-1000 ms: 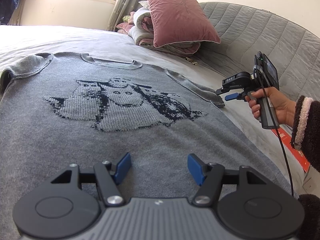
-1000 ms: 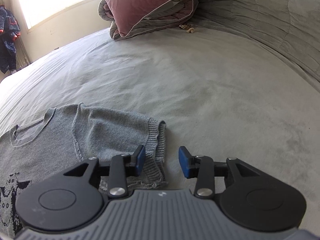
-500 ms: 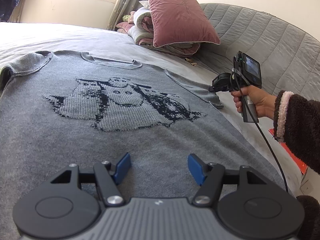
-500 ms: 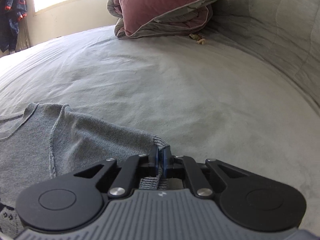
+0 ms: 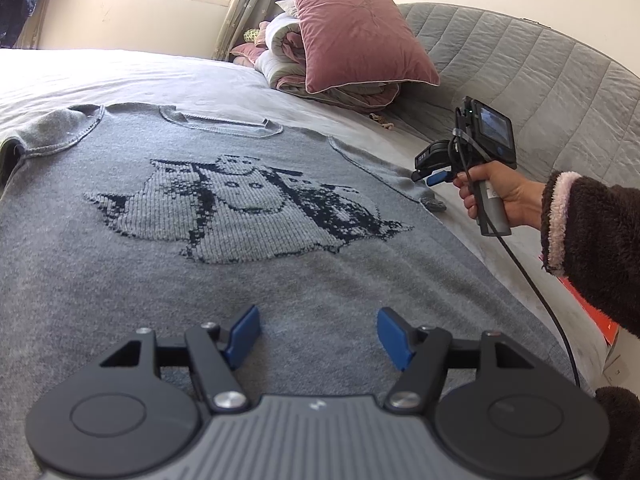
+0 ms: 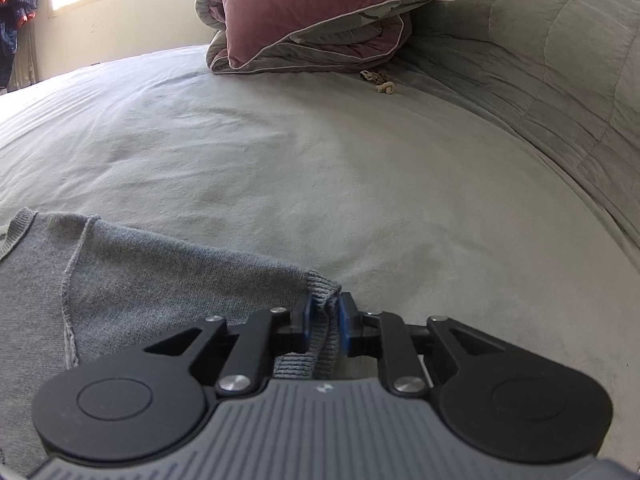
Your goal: Fold clothes
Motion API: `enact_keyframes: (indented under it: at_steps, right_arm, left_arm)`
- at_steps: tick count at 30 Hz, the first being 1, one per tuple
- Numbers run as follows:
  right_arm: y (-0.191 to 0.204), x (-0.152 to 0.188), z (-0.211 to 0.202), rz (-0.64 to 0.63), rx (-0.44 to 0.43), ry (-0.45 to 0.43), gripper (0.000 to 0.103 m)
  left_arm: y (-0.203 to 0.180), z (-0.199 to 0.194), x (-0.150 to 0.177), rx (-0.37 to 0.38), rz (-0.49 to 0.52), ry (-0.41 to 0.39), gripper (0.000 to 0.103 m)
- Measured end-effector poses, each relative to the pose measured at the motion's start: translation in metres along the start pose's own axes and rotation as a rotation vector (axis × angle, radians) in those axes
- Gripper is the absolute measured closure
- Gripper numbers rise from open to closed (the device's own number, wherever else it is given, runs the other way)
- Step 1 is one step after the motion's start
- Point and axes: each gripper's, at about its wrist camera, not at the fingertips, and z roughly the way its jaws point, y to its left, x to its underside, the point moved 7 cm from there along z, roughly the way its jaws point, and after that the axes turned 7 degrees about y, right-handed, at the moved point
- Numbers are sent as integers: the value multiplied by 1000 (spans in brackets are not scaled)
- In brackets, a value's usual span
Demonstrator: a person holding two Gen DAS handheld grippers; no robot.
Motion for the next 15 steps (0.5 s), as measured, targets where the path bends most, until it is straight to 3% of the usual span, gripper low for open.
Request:
enact_keyframes:
  at_steps: [1,2,10,15]
  right_arm:
    - [0,1,-8,11,-16,5,66]
    - [0,4,-17,21,-41,8,64]
    - [4,55,-85,169,-297,119,64]
    - [17,87,-109,223,-394,183,64]
  left_arm:
    - [0,0,0,1,-2,2,36]
    - [1,-1,-1,2,-7,4,36]
    - [15,-10,-8,-19,-66,20,36]
    - [37,-18,-14,-65,-133,2,37]
